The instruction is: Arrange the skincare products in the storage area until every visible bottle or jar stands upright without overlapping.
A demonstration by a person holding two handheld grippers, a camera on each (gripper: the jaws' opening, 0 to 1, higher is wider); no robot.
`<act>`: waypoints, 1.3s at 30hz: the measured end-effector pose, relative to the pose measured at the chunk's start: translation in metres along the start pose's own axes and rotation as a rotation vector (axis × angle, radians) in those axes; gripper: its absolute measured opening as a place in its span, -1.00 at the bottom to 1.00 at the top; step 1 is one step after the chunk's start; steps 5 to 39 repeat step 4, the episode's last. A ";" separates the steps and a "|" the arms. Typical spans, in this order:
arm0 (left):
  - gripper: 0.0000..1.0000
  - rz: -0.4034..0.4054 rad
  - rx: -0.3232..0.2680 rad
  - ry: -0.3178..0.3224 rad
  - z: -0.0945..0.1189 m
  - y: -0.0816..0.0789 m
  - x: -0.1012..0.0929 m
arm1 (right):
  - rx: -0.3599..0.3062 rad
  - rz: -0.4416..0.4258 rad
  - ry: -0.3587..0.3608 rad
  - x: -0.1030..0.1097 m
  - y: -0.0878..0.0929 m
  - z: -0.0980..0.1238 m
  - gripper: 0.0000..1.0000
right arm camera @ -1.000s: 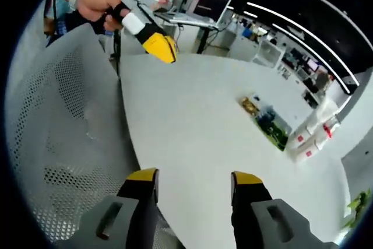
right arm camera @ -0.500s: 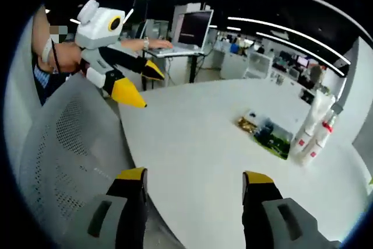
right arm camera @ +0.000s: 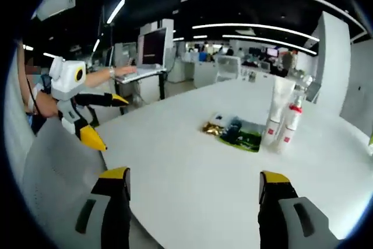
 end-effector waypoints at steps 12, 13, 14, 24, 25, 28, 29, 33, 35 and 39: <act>0.96 0.024 -0.012 -0.046 0.001 -0.001 0.010 | -0.081 0.013 -0.010 0.006 -0.016 0.005 0.93; 0.96 0.024 -0.012 -0.046 0.001 -0.001 0.010 | -0.081 0.013 -0.010 0.006 -0.016 0.005 0.93; 0.96 0.024 -0.012 -0.046 0.001 -0.001 0.010 | -0.081 0.013 -0.010 0.006 -0.016 0.005 0.93; 0.96 0.024 -0.012 -0.046 0.001 -0.001 0.010 | -0.081 0.013 -0.010 0.006 -0.016 0.005 0.93; 0.96 0.024 -0.012 -0.046 0.001 -0.001 0.010 | -0.081 0.013 -0.010 0.006 -0.016 0.005 0.93; 0.96 0.024 -0.012 -0.046 0.001 -0.001 0.010 | -0.081 0.013 -0.010 0.006 -0.016 0.005 0.93; 0.96 0.024 -0.012 -0.046 0.001 -0.001 0.010 | -0.081 0.013 -0.010 0.006 -0.016 0.005 0.93; 0.96 0.024 -0.012 -0.046 0.001 -0.001 0.010 | -0.081 0.013 -0.010 0.006 -0.016 0.005 0.93; 0.96 0.024 -0.012 -0.046 0.001 -0.001 0.010 | -0.081 0.013 -0.010 0.006 -0.016 0.005 0.93; 0.96 0.024 -0.012 -0.046 0.001 -0.001 0.010 | -0.081 0.013 -0.010 0.006 -0.016 0.005 0.93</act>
Point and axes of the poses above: the point that each gripper's makers call its tool centre point, and the gripper's own axes: z roughly backward along the fingers, x roughly to its left, y roughly out of its underside, the point moved 2 cm from there along z, roughly backward along the fingers, and after that the axes turned 2 degrees about -x, right-handed, at the moved point
